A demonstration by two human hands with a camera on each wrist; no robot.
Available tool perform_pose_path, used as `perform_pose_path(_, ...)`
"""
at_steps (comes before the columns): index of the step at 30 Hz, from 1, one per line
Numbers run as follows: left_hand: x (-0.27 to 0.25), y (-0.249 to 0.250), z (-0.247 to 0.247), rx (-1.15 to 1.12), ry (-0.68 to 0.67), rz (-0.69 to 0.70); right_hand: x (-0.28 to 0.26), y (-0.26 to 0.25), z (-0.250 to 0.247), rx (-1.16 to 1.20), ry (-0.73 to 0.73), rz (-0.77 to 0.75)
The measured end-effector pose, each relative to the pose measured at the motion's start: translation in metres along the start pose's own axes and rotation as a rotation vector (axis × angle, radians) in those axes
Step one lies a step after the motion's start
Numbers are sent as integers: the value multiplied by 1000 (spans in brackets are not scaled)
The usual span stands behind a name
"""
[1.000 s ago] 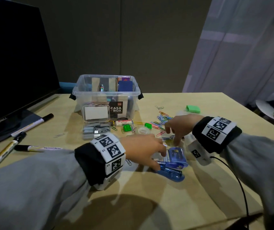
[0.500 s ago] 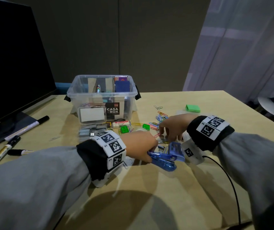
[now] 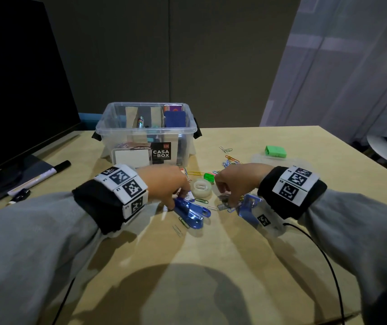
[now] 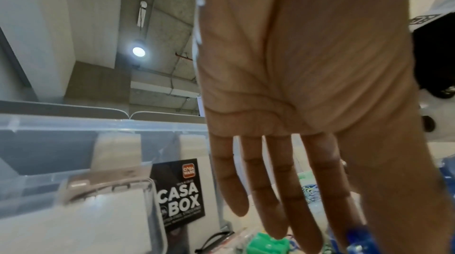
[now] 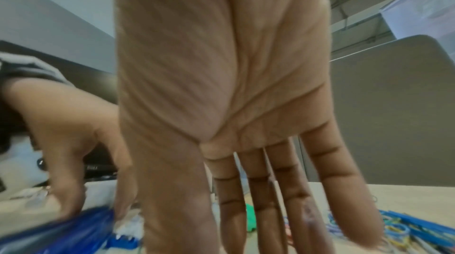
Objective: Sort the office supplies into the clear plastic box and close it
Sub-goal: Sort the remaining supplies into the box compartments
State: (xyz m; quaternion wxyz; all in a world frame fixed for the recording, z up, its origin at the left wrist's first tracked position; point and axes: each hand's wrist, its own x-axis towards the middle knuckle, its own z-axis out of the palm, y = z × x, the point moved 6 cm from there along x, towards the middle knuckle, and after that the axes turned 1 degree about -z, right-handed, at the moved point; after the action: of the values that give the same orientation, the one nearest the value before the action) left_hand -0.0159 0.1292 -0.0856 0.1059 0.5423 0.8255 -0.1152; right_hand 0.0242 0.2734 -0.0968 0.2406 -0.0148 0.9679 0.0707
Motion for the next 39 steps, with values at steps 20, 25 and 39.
perform_pose_path(20, 19, 12, -11, -459, 215, -67, 7, -5, -5, 291, 79, -85)
perform_pose_path(25, 26, 7, -11, -706, 226, -146, 3, -1, -15, 472, 143, -114)
perform_pose_path(39, 15, -2, 3, -1909, 78, -365, -6, -3, -36, 917, 359, -210)
